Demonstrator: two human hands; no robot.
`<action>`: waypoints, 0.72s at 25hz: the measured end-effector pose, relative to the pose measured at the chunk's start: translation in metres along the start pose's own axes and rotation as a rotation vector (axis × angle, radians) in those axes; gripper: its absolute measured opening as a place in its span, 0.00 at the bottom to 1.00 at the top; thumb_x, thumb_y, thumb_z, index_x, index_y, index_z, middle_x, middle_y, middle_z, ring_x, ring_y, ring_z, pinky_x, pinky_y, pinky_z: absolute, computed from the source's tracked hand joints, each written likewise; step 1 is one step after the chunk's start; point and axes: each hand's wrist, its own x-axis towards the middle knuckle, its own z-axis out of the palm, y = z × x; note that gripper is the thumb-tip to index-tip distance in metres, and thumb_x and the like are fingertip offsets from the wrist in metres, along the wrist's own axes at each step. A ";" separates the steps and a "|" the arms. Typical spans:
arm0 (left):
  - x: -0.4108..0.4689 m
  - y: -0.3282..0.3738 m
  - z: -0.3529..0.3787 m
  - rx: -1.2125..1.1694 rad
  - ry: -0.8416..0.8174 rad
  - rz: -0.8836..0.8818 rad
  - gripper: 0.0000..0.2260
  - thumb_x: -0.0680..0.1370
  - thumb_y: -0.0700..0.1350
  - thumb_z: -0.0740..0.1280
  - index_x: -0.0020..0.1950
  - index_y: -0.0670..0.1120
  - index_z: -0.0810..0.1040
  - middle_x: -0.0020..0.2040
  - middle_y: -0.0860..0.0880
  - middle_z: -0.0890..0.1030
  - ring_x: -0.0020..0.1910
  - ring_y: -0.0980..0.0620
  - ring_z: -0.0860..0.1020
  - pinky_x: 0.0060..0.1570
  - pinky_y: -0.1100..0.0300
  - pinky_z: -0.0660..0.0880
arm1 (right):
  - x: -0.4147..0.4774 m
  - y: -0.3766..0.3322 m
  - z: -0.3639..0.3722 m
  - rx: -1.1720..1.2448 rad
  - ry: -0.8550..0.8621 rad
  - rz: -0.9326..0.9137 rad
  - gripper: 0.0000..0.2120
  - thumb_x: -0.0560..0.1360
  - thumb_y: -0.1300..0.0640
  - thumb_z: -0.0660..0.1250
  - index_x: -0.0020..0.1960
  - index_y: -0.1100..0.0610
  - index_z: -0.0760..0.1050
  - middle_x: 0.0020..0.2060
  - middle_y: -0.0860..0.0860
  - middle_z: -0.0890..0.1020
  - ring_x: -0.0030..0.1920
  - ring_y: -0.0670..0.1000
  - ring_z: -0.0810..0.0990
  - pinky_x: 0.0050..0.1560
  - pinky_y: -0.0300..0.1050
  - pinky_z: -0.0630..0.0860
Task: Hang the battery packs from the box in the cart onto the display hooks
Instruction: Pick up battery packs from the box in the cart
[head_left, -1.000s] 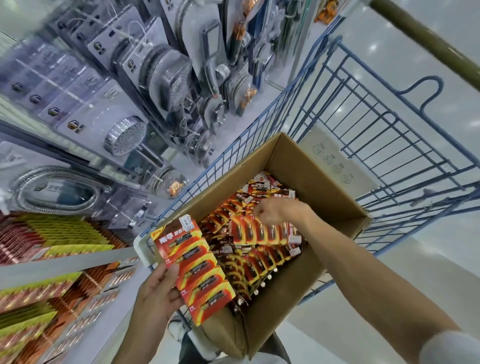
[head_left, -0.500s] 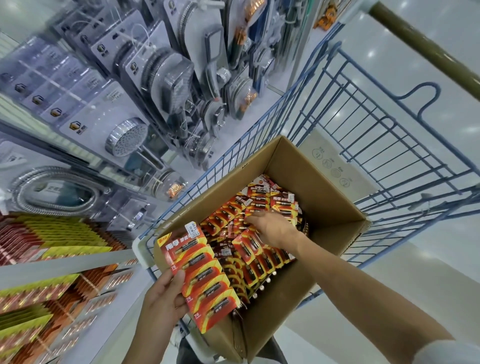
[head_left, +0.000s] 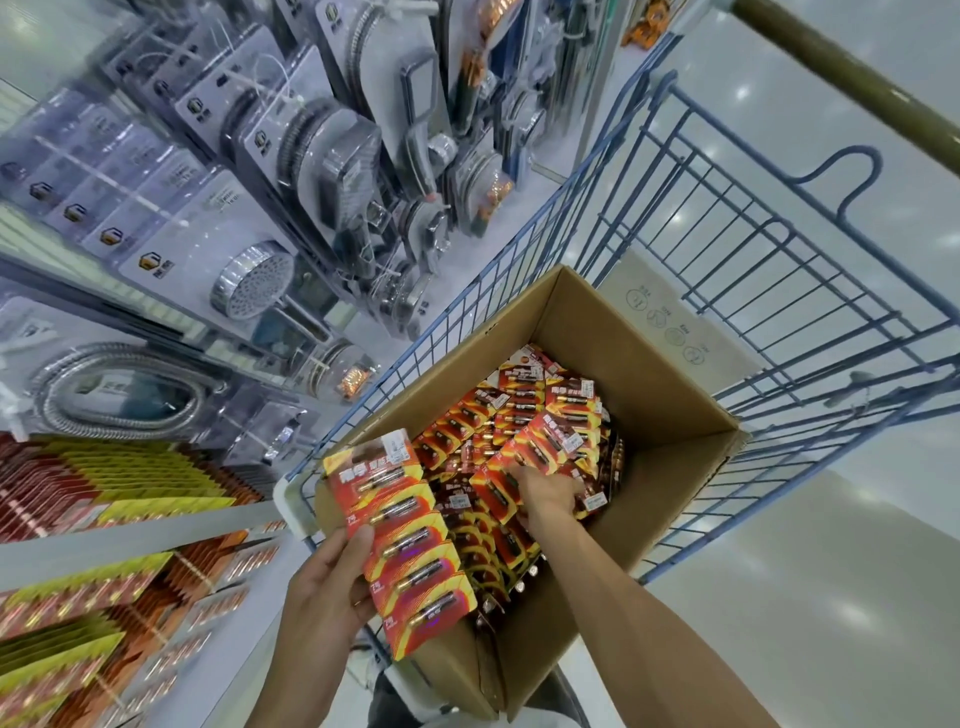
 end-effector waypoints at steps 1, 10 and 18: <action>0.000 -0.002 -0.002 0.003 -0.003 0.014 0.05 0.82 0.46 0.67 0.56 0.51 0.82 0.43 0.50 0.88 0.44 0.47 0.86 0.49 0.48 0.80 | -0.002 0.004 0.002 0.043 0.020 -0.023 0.51 0.71 0.55 0.80 0.80 0.56 0.48 0.72 0.62 0.70 0.72 0.66 0.70 0.72 0.62 0.71; -0.031 0.009 -0.028 -0.068 -0.044 0.174 0.14 0.78 0.55 0.67 0.59 0.51 0.82 0.49 0.48 0.89 0.44 0.46 0.88 0.53 0.46 0.81 | -0.064 0.011 -0.038 0.207 -0.406 -0.220 0.20 0.78 0.66 0.70 0.68 0.54 0.74 0.58 0.55 0.84 0.56 0.57 0.85 0.62 0.61 0.81; -0.088 0.033 -0.132 -0.212 -0.027 0.382 0.13 0.80 0.56 0.65 0.53 0.51 0.86 0.49 0.43 0.88 0.44 0.42 0.88 0.43 0.50 0.83 | -0.232 0.033 -0.032 0.104 -0.885 -0.538 0.19 0.75 0.71 0.64 0.64 0.59 0.77 0.52 0.60 0.84 0.50 0.62 0.85 0.50 0.56 0.82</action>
